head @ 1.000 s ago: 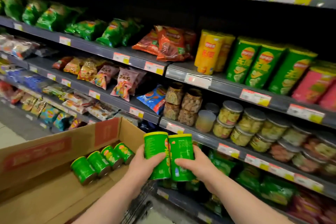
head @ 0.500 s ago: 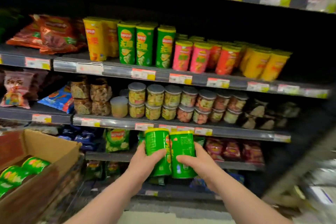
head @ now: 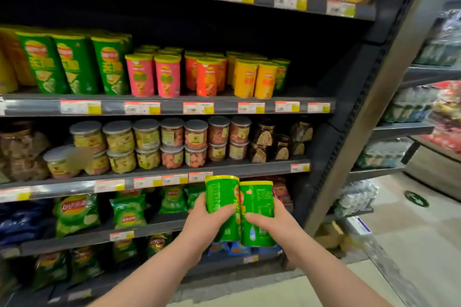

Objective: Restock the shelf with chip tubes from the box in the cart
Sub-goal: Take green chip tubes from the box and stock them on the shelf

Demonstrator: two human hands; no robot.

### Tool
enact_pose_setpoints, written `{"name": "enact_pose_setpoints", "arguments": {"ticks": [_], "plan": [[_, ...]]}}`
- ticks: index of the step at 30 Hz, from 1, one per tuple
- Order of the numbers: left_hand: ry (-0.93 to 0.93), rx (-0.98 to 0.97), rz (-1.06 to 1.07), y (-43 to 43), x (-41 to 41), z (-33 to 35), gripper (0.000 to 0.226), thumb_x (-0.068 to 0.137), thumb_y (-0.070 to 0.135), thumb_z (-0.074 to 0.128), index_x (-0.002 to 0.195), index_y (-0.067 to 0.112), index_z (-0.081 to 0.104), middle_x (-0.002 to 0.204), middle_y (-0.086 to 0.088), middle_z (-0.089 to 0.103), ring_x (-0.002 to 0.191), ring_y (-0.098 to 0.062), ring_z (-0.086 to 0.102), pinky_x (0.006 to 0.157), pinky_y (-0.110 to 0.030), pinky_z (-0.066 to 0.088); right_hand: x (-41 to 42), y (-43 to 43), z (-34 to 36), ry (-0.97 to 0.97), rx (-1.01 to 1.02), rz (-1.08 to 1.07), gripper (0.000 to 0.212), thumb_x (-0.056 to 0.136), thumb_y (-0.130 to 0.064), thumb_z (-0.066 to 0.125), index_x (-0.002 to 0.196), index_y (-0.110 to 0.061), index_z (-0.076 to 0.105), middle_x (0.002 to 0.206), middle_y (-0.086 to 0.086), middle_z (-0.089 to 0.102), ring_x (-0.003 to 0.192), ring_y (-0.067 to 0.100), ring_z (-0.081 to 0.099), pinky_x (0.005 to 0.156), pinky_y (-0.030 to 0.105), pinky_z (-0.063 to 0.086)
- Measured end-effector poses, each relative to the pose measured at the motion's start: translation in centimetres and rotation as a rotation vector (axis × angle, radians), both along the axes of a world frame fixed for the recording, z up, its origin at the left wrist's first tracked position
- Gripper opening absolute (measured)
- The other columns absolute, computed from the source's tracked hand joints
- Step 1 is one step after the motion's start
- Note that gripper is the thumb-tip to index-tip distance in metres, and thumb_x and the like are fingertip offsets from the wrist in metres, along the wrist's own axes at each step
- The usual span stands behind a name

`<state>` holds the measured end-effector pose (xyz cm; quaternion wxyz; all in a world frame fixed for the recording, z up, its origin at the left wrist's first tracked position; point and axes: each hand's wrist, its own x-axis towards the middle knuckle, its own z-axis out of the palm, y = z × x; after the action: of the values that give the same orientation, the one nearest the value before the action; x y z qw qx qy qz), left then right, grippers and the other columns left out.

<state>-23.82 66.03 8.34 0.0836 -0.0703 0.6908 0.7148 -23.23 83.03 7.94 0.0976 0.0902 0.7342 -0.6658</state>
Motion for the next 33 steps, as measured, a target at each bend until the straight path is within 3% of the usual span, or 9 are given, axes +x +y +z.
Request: {"name": "enact_pose_setpoints", "arguments": {"ticks": [4, 6, 10, 15, 23, 26, 28, 30, 33], "plan": [[0.018, 0.009, -0.077, 3.4, -1.4, 0.9, 0.033, 0.083, 0.023, 0.072, 0.109, 0.028, 0.053, 0.099, 0.005, 0.066, 0.085, -0.009, 0.066, 0.063, -0.019, 0.053, -0.2, 3.3, 0.2, 0.005, 0.011, -0.096, 0.054, 0.076, -0.015, 0.078, 0.121, -0.020, 0.048, 0.107, 0.001, 0.067, 0.096, 0.017, 0.067, 0.085, 0.038, 0.056], [0.022, 0.002, -0.117, 5.2, -2.3, 1.2, 0.035, 0.080, 0.030, 0.074, 0.105, 0.032, 0.049, 0.097, 0.009, 0.065, 0.086, -0.009, 0.065, 0.076, -0.025, 0.054, -0.5, 5.0, 0.8, 0.011, 0.018, -0.142, 0.056, 0.078, -0.016, 0.077, 0.122, -0.021, 0.043, 0.107, -0.001, 0.065, 0.096, 0.015, 0.065, 0.084, 0.035, 0.055], [0.038, 0.049, -0.198, 9.1, -4.7, 2.1, 0.036, 0.085, 0.022, 0.070, 0.107, 0.032, 0.044, 0.099, 0.008, 0.064, 0.087, -0.008, 0.064, 0.058, -0.016, 0.050, -1.7, 8.7, 1.8, 0.035, 0.015, -0.248, 0.062, 0.078, -0.014, 0.077, 0.125, -0.019, 0.036, 0.110, 0.002, 0.062, 0.097, 0.017, 0.064, 0.079, 0.032, 0.055], [0.055, 0.091, -0.281, 13.6, -9.1, 3.6, 0.027, 0.085, 0.021, 0.069, 0.101, 0.031, 0.050, 0.097, 0.010, 0.064, 0.085, -0.007, 0.064, 0.053, -0.011, 0.049, -4.9, 13.6, 3.5, 0.058, 0.024, -0.296, 0.060, 0.076, -0.016, 0.078, 0.123, -0.020, 0.041, 0.112, 0.005, 0.065, 0.097, 0.022, 0.067, 0.084, 0.040, 0.055], [0.136, 0.128, -0.302, 16.2, -18.4, 5.9, 0.026, 0.084, 0.020, 0.070, 0.094, 0.032, 0.050, 0.097, 0.007, 0.067, 0.089, -0.015, 0.068, 0.066, -0.021, 0.054, -13.7, 16.2, 6.1, 0.139, 0.035, -0.314, 0.078, 0.053, -0.035, 0.080, 0.122, -0.023, 0.047, 0.110, 0.003, 0.068, 0.095, 0.022, 0.069, 0.087, 0.048, 0.055], [0.162, 0.117, -0.285, 16.3, -21.2, 6.5, 0.030, 0.084, 0.023, 0.071, 0.101, 0.034, 0.049, 0.102, 0.006, 0.067, 0.091, -0.015, 0.068, 0.074, -0.025, 0.055, -16.8, 16.4, 6.7, 0.184, 0.009, -0.295, 0.072, 0.059, -0.029, 0.082, 0.122, -0.020, 0.048, 0.108, 0.002, 0.070, 0.094, 0.021, 0.070, 0.085, 0.045, 0.055], [0.174, 0.127, -0.274, 16.2, -22.8, 6.8, 0.033, 0.084, 0.023, 0.070, 0.104, 0.035, 0.048, 0.101, 0.007, 0.068, 0.088, -0.012, 0.069, 0.071, -0.022, 0.055, -18.7, 16.4, 7.0, 0.216, -0.019, -0.290, 0.064, 0.067, -0.020, 0.083, 0.122, -0.017, 0.050, 0.107, 0.003, 0.070, 0.093, 0.020, 0.070, 0.082, 0.041, 0.056], [0.183, 0.144, -0.264, 16.1, -24.1, 7.1, 0.033, 0.084, 0.022, 0.070, 0.105, 0.034, 0.049, 0.099, 0.007, 0.068, 0.084, -0.010, 0.069, 0.064, -0.017, 0.054, -20.3, 16.5, 7.5, 0.241, -0.027, -0.276, 0.065, 0.065, -0.022, 0.081, 0.122, -0.017, 0.051, 0.107, 0.003, 0.071, 0.092, 0.020, 0.070, 0.079, 0.038, 0.056], [0.190, 0.146, -0.251, 15.5, -25.7, 7.5, 0.037, 0.083, 0.023, 0.071, 0.110, 0.035, 0.049, 0.102, 0.004, 0.070, 0.087, -0.014, 0.070, 0.072, -0.027, 0.056, -23.0, 17.2, 8.9, 0.288, -0.025, -0.251, 0.065, 0.062, -0.029, 0.075, 0.122, -0.015, 0.054, 0.107, 0.005, 0.072, 0.094, 0.023, 0.070, 0.080, 0.042, 0.056]]}}
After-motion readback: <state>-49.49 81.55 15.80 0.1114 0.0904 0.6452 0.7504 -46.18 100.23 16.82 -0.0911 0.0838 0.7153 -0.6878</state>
